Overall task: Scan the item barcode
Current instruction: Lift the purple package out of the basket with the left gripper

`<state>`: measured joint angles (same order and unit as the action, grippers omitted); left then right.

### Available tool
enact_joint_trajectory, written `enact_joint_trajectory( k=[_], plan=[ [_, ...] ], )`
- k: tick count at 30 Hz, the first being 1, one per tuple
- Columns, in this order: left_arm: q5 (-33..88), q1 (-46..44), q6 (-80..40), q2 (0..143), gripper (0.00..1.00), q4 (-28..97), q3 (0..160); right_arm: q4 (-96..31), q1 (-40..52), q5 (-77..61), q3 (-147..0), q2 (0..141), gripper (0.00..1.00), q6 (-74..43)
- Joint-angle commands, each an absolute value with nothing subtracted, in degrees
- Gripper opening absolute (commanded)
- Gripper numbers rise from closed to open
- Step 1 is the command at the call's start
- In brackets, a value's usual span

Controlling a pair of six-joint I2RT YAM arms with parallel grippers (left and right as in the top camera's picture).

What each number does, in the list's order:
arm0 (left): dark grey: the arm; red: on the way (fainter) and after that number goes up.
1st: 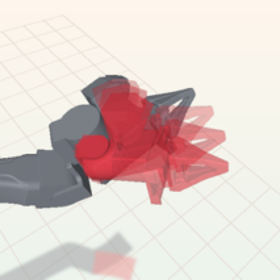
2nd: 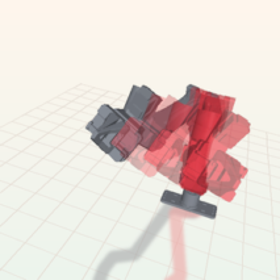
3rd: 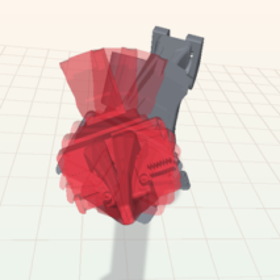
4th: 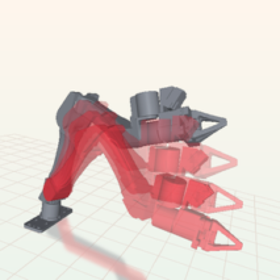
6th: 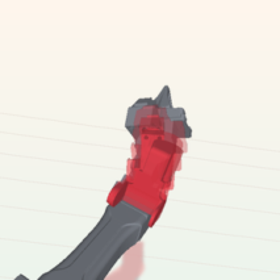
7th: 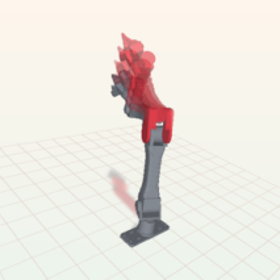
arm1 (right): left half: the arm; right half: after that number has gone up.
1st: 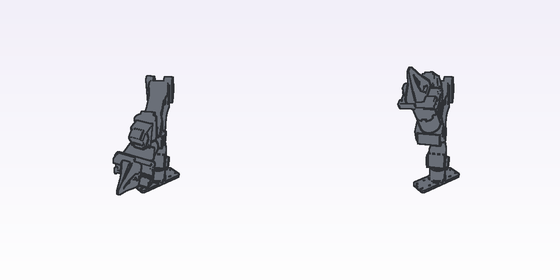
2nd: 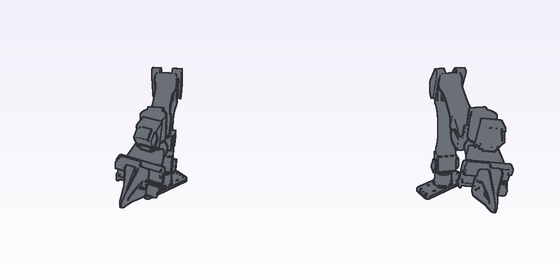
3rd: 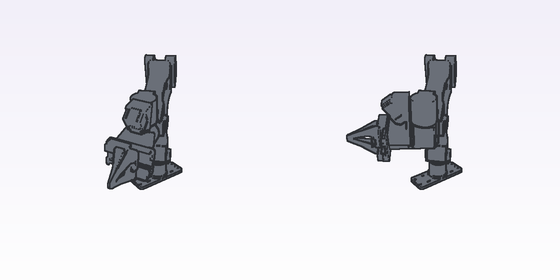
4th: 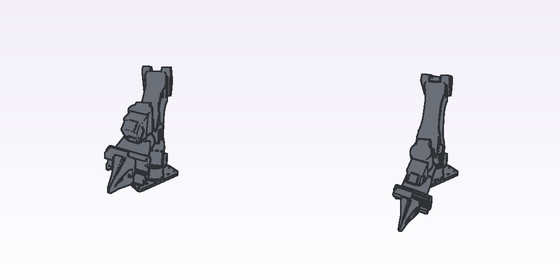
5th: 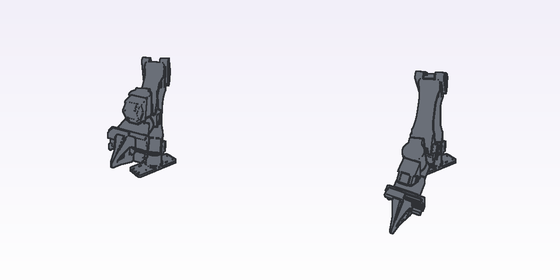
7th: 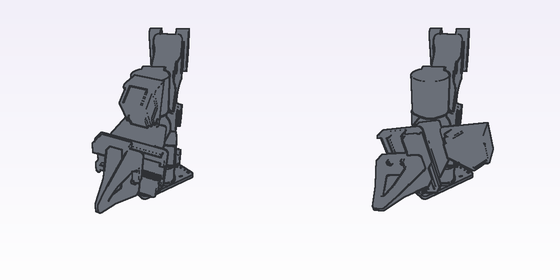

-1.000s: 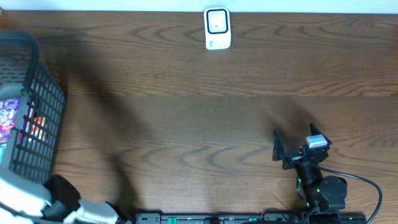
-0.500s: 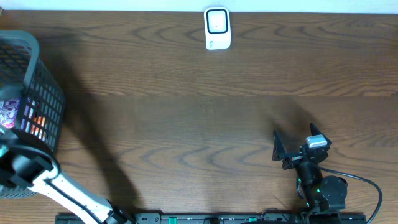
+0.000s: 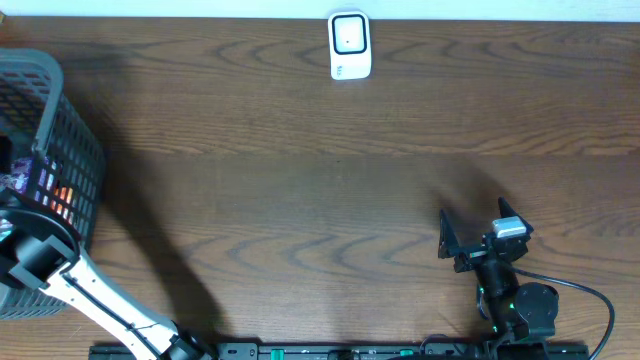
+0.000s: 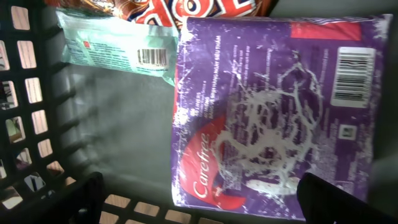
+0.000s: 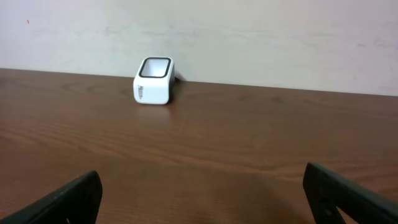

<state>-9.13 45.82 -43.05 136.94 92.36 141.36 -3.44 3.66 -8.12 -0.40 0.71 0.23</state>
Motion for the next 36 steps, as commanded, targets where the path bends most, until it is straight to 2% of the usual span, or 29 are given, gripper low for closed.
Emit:
enact_joint_trajectory(
  k=[1, 13, 27, 36],
  plan=[
    [-7.3, 47.4, -39.7, 136.4, 0.98, 96.2, 140.1, -3.6, 3.4, -8.4, -0.3, 0.4, 0.99, -0.2],
    [5.2, 50.4, -30.0, 135.4, 0.98, 96.8, 136.9, -3.7, 3.4, -8.4, -0.3, 0.4, 0.99, -0.1],
    [7.5, 52.9, -29.7, 123.9, 0.98, 96.1, 131.5, -3.7, 3.4, -8.4, -0.3, 0.4, 0.99, -0.1],
    [9.7, 53.1, -26.7, 123.3, 0.98, 92.3, 125.8, -3.7, 3.4, -8.4, -0.3, 0.4, 0.99, -0.2]
  ],
)
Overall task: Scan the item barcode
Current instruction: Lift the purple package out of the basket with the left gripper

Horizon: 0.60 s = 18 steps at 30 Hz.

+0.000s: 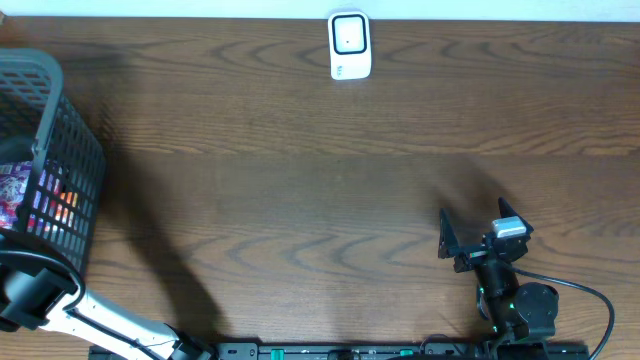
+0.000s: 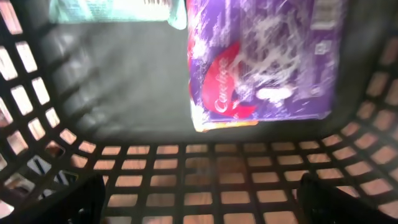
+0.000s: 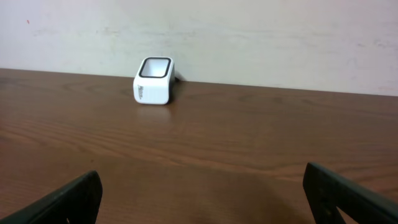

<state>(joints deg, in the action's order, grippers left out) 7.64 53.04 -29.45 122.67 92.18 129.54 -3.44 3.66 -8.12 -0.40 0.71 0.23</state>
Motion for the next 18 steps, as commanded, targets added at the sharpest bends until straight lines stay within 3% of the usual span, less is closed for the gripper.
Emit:
enact_joint_trajectory(
  k=[1, 18],
  plan=[
    [11.2, 53.2, -25.6, 123.3, 0.98, 90.8, 124.4, -3.7, 3.4, -8.4, -0.3, 0.4, 0.99, -0.2],
    [20.0, 58.2, -19.2, 114.1, 0.98, 84.2, 112.9, -3.7, 3.4, -8.4, -0.3, 0.4, 0.99, -0.1]
  ],
)
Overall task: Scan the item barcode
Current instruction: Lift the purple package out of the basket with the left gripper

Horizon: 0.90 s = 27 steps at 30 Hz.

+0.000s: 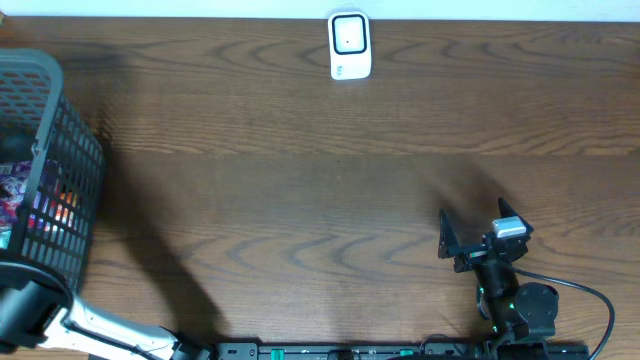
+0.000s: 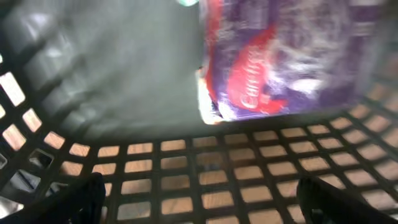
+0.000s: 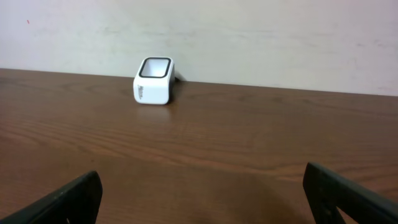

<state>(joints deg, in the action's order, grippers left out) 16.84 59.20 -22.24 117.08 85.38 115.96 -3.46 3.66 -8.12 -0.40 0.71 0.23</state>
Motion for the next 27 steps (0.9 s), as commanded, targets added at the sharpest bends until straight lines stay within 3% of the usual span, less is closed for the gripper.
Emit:
enact_joint_trajectory(
  k=[1, 10, 20, 23, 25, 27],
  plan=[
    [23.0, 58.0, -17.1, 113.6, 0.98, 82.2, 110.3, -3.7, 3.4, -8.4, -0.3, 0.4, 0.99, -0.2],
    [25.9, 58.1, -14.8, 113.1, 0.97, 60.8, 91.5, -3.7, 3.4, -8.4, -0.3, 0.4, 0.99, -0.1],
    [25.9, 57.6, -12.5, 113.7, 0.98, 49.4, 90.1, -3.7, 3.4, -8.4, -0.3, 0.4, 0.99, -0.2],
    [25.9, 57.5, -12.5, 115.2, 0.88, 47.9, 90.0, -3.7, 3.4, -8.4, -0.3, 0.4, 0.99, -0.2],
    [25.9, 57.5, -12.5, 116.6, 0.72, 46.6, 90.0, -3.7, 3.4, -8.4, -0.3, 0.4, 0.99, -0.2],
    [25.9, 57.5, -12.6, 117.7, 0.71, 45.2, 90.0, -3.7, 3.4, -8.4, -0.3, 0.4, 0.99, -0.1]
  ],
)
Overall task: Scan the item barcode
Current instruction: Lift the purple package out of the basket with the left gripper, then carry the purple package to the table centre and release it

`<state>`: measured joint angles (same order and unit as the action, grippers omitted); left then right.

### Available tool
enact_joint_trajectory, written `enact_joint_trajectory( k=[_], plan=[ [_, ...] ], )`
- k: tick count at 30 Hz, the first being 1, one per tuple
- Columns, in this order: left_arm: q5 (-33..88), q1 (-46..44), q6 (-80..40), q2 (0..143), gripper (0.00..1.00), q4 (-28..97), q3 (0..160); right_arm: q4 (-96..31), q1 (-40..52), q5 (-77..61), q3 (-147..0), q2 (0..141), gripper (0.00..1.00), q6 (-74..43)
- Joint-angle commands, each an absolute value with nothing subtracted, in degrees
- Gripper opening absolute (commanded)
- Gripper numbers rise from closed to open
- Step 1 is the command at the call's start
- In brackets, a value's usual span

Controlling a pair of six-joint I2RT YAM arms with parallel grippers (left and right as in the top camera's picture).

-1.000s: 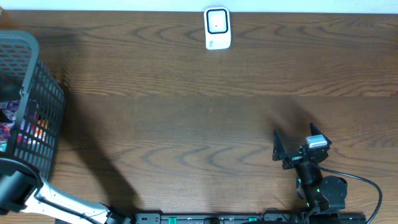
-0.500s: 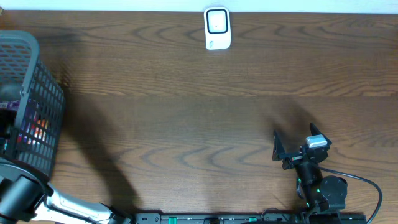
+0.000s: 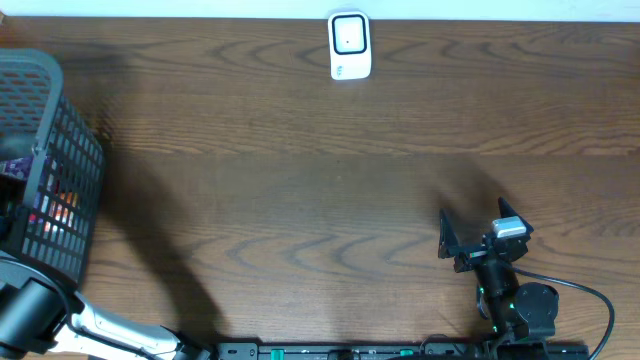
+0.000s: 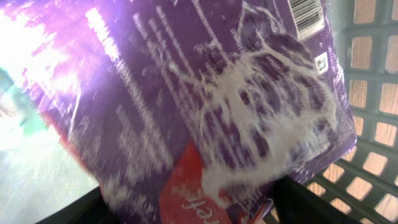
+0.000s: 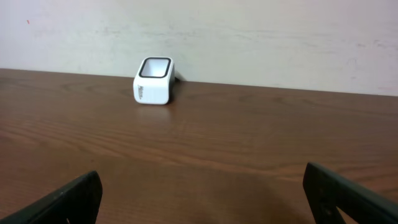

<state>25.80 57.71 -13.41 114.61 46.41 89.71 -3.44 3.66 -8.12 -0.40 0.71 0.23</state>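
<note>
A purple Carefree pack (image 4: 205,106) fills the left wrist view, blurred, with its barcode (image 4: 306,14) at the upper right. It lies in the grey basket (image 3: 60,110) at the table's left edge. My left gripper (image 4: 186,208) is open and close over the pack, its dark fingers (image 4: 305,199) either side of the pack's lower end. From overhead the basket hides this gripper. The white scanner (image 3: 349,45) stands at the far edge, also seen in the right wrist view (image 5: 153,81). My right gripper (image 3: 478,230) rests open at the front right, holding nothing.
A pale green pack (image 4: 12,93) lies beside the purple one, and orange wrapping (image 3: 62,200) shows through the basket mesh. The basket's lattice wall (image 4: 373,62) rises just right of the pack. Brown tabletop (image 3: 320,180) stretches between basket and scanner.
My left gripper has moved from facing the basket's lattice wall to close over the purple pack, which now lies between its open fingers. The right arm has not moved.
My left gripper first looked down on the purple and green packs in the basket. At the following two moments it sat further back, facing the lattice wall, the pack at the view's top. Now it is down on the purple pack. The right arm stayed still.
</note>
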Motion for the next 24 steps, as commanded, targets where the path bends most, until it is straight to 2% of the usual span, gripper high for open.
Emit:
enact_joint_trajectory(
  k=[1, 4, 5, 6, 7, 8, 13, 16, 19, 24],
  plan=[
    [25.9, 57.5, -12.8, 118.3, 0.71, 44.7, 90.0, -3.7, 3.4, -8.4, -0.3, 0.4, 0.99, -0.1],
    [25.9, 57.5, -12.7, 119.9, 0.69, 44.2, 90.0, -3.7, 3.4, -8.4, -0.3, 0.4, 0.99, -0.2],
    [26.0, 57.5, -12.8, 120.4, 0.56, 44.2, 90.0, -3.7, 3.4, -8.4, -0.3, 0.4, 0.99, -0.1],
    [26.0, 57.5, -12.7, 120.7, 0.36, 44.5, 90.0, -3.7, 3.4, -8.4, -0.3, 0.4, 0.99, -0.2],
    [26.0, 57.5, -12.8, 120.8, 0.12, 45.0, 90.0, -3.7, 3.4, -8.4, -0.3, 0.4, 0.99, -0.2],
    [26.4, 57.5, -12.7, 120.8, 0.07, 45.6, 90.1, -3.7, 3.4, -8.4, -0.3, 0.4, 0.99, -0.1],
    [41.9, 58.6, -13.0, 117.8, 0.07, 45.8, 91.8, -3.7, 3.4, -8.4, -0.3, 0.4, 0.99, -0.2],
    [50.2, 59.4, -19.5, 113.7, 0.07, 44.4, 93.3, -3.7, 3.4, -8.4, -0.3, 0.4, 0.99, -0.1],
    [52.1, 59.5, -27.9, 107.3, 0.07, 42.0, 93.4, -3.7, 3.4, -8.4, -0.3, 0.4, 0.99, -0.2],
    [51.4, 59.5, -31.8, 94.0, 0.07, 38.6, 93.4, -3.7, 3.4, -8.4, -0.3, 0.4, 0.99, -0.2]
  ],
)
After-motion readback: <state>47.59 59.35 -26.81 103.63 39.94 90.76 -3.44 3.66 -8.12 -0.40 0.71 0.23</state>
